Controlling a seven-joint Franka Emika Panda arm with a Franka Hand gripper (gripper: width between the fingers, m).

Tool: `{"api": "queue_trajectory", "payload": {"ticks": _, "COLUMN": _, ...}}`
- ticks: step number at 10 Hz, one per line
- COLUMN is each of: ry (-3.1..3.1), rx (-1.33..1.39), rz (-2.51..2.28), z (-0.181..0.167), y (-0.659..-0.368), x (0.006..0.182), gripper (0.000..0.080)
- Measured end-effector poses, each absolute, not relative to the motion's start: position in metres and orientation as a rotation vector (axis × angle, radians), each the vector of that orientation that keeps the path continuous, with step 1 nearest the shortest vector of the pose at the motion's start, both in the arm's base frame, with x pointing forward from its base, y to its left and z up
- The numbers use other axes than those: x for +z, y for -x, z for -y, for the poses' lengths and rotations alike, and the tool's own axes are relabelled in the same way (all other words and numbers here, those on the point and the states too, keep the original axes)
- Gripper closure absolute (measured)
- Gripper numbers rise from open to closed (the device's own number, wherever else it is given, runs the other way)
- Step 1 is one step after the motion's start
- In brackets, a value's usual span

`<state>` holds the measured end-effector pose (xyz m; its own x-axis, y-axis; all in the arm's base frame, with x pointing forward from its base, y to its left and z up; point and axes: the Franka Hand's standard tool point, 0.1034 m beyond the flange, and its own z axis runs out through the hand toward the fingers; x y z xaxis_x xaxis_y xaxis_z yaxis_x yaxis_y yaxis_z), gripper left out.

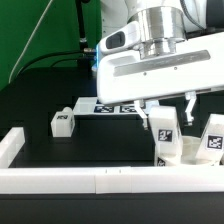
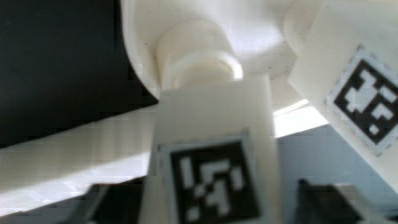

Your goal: Assemble stool

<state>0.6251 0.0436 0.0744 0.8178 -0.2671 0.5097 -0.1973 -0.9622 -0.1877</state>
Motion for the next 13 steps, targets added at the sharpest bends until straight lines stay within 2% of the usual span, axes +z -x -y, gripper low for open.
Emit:
{"api": "queue_trajectory", "payload": {"ticks": 1, "ry": 2.874, "rx": -0.834, "rz": -0.369, "z": -0.044, "y": -0.625, "x": 0.074, "gripper": 0.0235}}
{"api": "queue_trajectory", "payload": {"ticks": 2, "ry": 2.874, "rx": -0.833, "rz": -0.369, "z": -0.044, "y": -0.625, "x": 0.074, "gripper": 0.0166}}
{"api": "queue_trajectory", "payload": {"ticks": 8, "ry": 2.874, "rx": -0.824, "rz": -0.372, "z": -0.044, "y": -0.625, "x": 0.074, "gripper": 0.0151}}
{"api": "queue_trajectory", "payload": {"ticks": 9, "ry": 2.867, "rx": -0.707, "rz": -0.392, "z": -0.049, "y": -0.625, "x": 0.079, "gripper": 0.0151}}
{"api": "queue_trajectory", "payload": {"ticks": 10, "ry": 2.872, "rx": -0.637, "rz": -0.387, "z": -0.042, "y": -0.630, "x": 0.098, "gripper": 0.0151}}
{"api": "queue_trajectory", "payload": {"ticks": 12, "ry": 2.874, "rx": -0.616, "rz": -0.395, "z": -0.043, "y": -0.630, "x": 0.110, "gripper": 0.0151}}
{"api": "queue_trajectory", "payload": {"ticks": 13, "ry": 2.877, "rx": -0.503, "rz": -0.372, "z": -0.050, "y": -0.621, "x": 0.108, "gripper": 0.0151}}
